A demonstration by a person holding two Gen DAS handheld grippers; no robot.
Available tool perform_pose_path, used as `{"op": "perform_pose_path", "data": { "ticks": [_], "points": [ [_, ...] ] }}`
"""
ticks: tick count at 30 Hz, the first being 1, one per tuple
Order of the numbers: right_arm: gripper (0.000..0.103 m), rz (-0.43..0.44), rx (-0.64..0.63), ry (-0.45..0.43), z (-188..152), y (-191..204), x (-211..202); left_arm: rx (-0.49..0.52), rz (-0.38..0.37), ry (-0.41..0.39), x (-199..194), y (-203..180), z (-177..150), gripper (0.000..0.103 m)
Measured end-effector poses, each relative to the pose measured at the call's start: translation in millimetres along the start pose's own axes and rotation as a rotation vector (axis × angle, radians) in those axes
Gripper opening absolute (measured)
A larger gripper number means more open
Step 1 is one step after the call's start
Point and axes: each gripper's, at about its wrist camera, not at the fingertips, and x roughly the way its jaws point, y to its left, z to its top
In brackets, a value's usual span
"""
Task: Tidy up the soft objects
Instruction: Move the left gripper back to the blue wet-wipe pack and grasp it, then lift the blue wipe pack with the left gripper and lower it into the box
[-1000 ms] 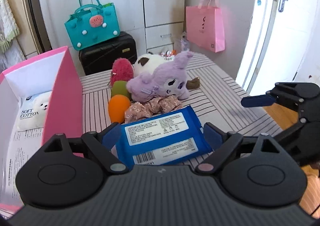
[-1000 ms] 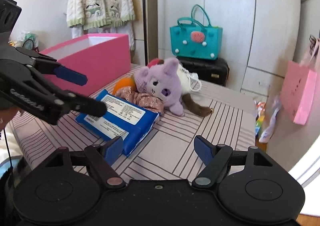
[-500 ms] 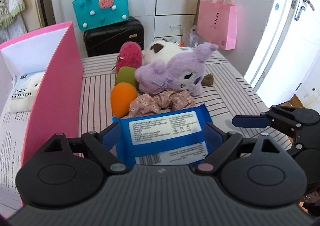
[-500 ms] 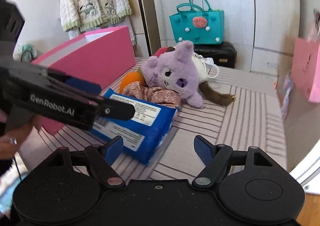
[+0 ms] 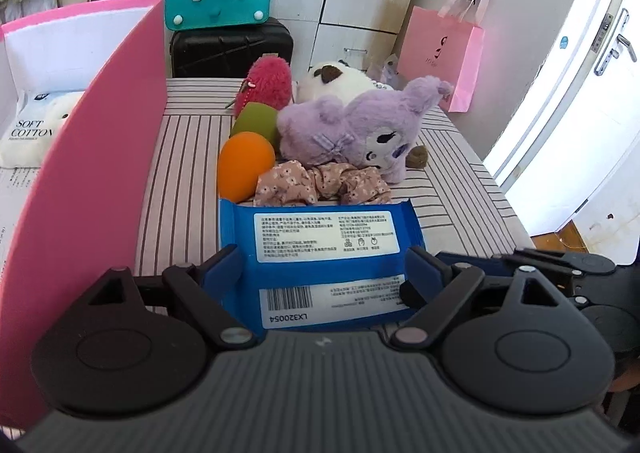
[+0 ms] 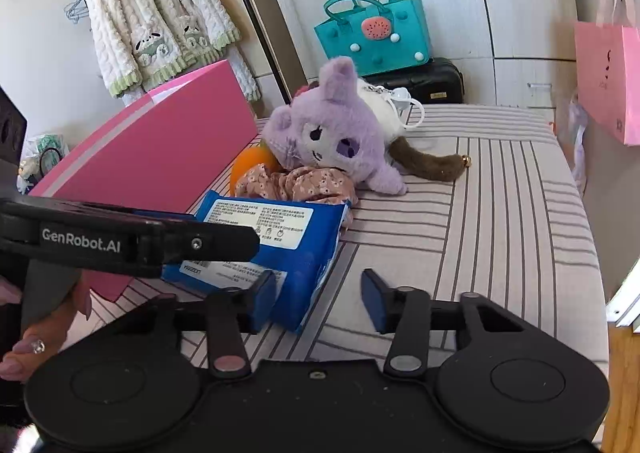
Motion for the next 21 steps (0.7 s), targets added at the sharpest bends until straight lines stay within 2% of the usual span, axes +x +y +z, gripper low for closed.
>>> {"op": "perform_pose_path", "data": {
  "ticks": [1, 3, 8, 10, 11, 17, 18, 19, 21],
  "points": [
    [0.038, 0.005, 0.01, 0.003, -1.1, -1.0, -0.5, 0.01, 0.003, -0.011, -1.5, -1.3, -0.7, 0.072],
    [0.032, -0.003, 0.028, 0.003, -2.0, -3.3, -1.9, 0.033, 0.012, -0.03, -3.7, -3.9, -1.8, 0.059],
    [0.024, -0.021, 0.06, -0.008, -2.8, -8.4, -8.3, -0.019, -0.033, -0.009, -3.5, 0.5, -3.6, 0.044],
    [0.024, -0.041, 0.058, -0.014, -2.9, -8.9, -11.9, -0.023, -0.027, -0.016, -5.3, 0.4, -5.2, 0.033],
    [0.023, -0.046, 0.052, -0.014, -3.1, -9.0, -13.5, -0.023, -0.027, -0.019, -5.4, 0.2, -6.3, 0.032],
    [0.022, -0.096, 0.028, -0.02, -5.3, -13.1, -18.9, 0.004, 0.016, -0.003, -2.3, -4.0, -7.8, 0.033],
    [0.022, -0.095, 0.034, -0.019, -5.2, -15.1, -19.1, 0.02, 0.03, -0.003, -2.2, -6.8, -7.7, 0.037],
    [0.022, -0.092, 0.043, -0.017, -5.2, -17.2, -19.4, 0.034, 0.056, -0.01, -3.0, -9.5, -7.6, 0.052],
    [0.023, -0.086, 0.058, -0.015, -4.9, -20.7, -20.2, 0.029, 0.098, -0.046, -7.2, -9.8, -7.7, 0.067]
  ]
}}
